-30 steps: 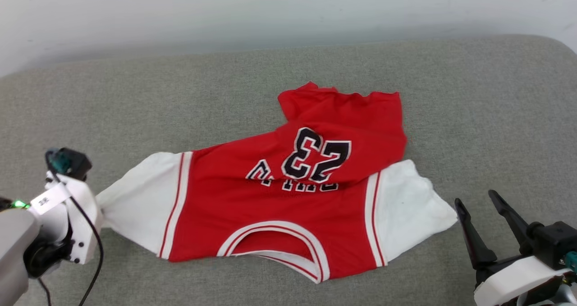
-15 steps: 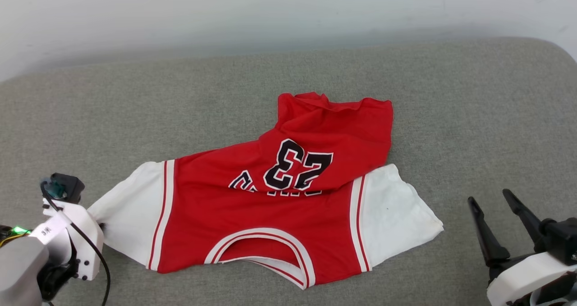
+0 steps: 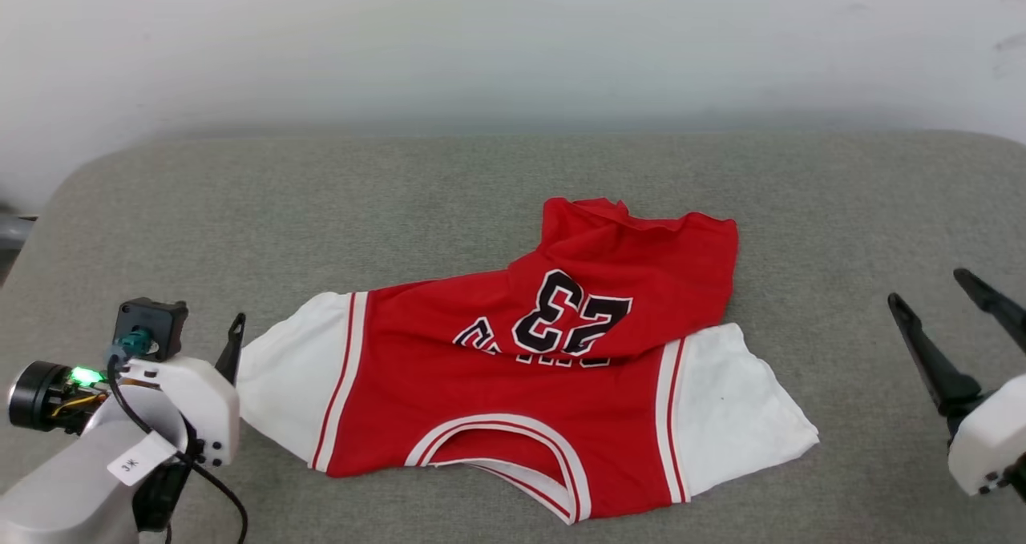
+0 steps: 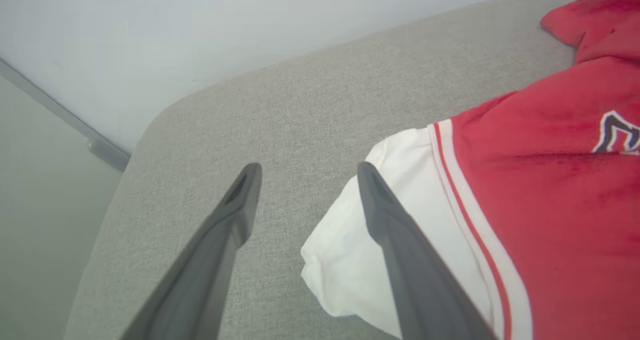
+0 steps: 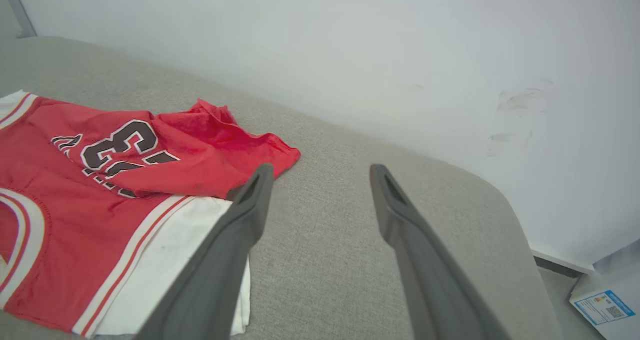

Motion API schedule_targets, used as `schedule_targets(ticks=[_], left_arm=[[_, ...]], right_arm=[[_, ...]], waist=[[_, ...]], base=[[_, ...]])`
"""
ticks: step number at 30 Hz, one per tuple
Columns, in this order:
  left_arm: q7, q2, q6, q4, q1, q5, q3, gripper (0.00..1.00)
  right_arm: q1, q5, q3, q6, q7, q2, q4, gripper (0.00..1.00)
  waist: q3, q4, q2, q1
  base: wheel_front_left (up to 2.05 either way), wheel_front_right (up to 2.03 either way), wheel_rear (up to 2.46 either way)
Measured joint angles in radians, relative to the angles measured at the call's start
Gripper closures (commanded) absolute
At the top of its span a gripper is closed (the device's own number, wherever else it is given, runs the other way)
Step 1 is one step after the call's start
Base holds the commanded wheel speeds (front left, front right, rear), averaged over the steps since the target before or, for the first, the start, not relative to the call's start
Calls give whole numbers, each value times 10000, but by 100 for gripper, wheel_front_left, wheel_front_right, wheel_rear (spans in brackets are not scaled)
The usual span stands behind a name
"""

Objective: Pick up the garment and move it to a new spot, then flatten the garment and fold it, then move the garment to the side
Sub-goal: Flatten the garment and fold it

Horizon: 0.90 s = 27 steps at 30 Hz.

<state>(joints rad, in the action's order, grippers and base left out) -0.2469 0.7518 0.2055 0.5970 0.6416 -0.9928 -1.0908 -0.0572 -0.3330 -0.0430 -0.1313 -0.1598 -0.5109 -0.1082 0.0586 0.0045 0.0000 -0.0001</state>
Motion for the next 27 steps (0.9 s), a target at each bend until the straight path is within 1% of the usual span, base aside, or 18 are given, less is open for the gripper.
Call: schedule_targets(ticks=[3, 5, 8, 11, 13, 15, 17, 19, 21, 27], left_arm=[[-130, -19, 773, -790, -283, 362, 537, 0], [-132, -35, 1354, -1639, -563, 934, 1141, 0], [-148, -113, 2107, -2859, -1220, 1810, 2075, 0], [-148, -201, 2746, -3925, -2032, 2746, 2941, 0], [-148, -387, 3032, -4489, -2503, 3371, 3421, 0], [-150, -681, 3196, -4932, -3010, 3839, 3871, 0], [-159, -922, 3331, -5227, -3472, 4295, 4291, 0], [-159, -1220, 3346, -5471, -3830, 4704, 4700, 0], [-159, -1547, 3292, -5641, -4149, 5085, 5018, 0], [-159, -2456, 2894, -5708, -4830, 5906, 5954, 0]], right_arm=[[-407, -627, -399, 2, -1016, -700, -328, 0], [-548, -1081, -800, 2, -1801, -1154, -428, 0], [-787, -1843, -1442, 2, -2964, -1837, -454, 0], [-1041, -2483, -2136, 2, -4107, -2433, -449, 0], [-1110, -2963, -2447, 2, -4761, -2635, -316, 0], [-1203, -3294, -2677, 2, -5273, -2746, -82, 0], [-1360, -3561, -2823, 2, -5551, -2757, 242, 0], [-1500, -3707, -2997, 2, -5726, -2738, 610, 0], [-1632, -3730, -3204, 2, -5818, -2708, 1055, 0], [-2011, -3894, -3789, 2, -5699, -2364, 2466, 0]], waist=[[-57, 197, 0, 0], [-76, 320, 0, 0], [-66, 497, 0, 0], [-7, 647, 0, 0], [62, 750, 0, 0], [142, 859, 0, 0], [235, 966, 0, 1], [341, 1081, 0, 1], [459, 1198, 0, 1], [824, 1538, 0, 2]], base=[[0, 0, 0], [0, 0, 0], [0, 0, 0], [0, 0, 0], [0, 0, 0], [0, 0, 0], [0, 0, 0], [0, 0, 0], [0, 0, 0], [0, 0, 0]])
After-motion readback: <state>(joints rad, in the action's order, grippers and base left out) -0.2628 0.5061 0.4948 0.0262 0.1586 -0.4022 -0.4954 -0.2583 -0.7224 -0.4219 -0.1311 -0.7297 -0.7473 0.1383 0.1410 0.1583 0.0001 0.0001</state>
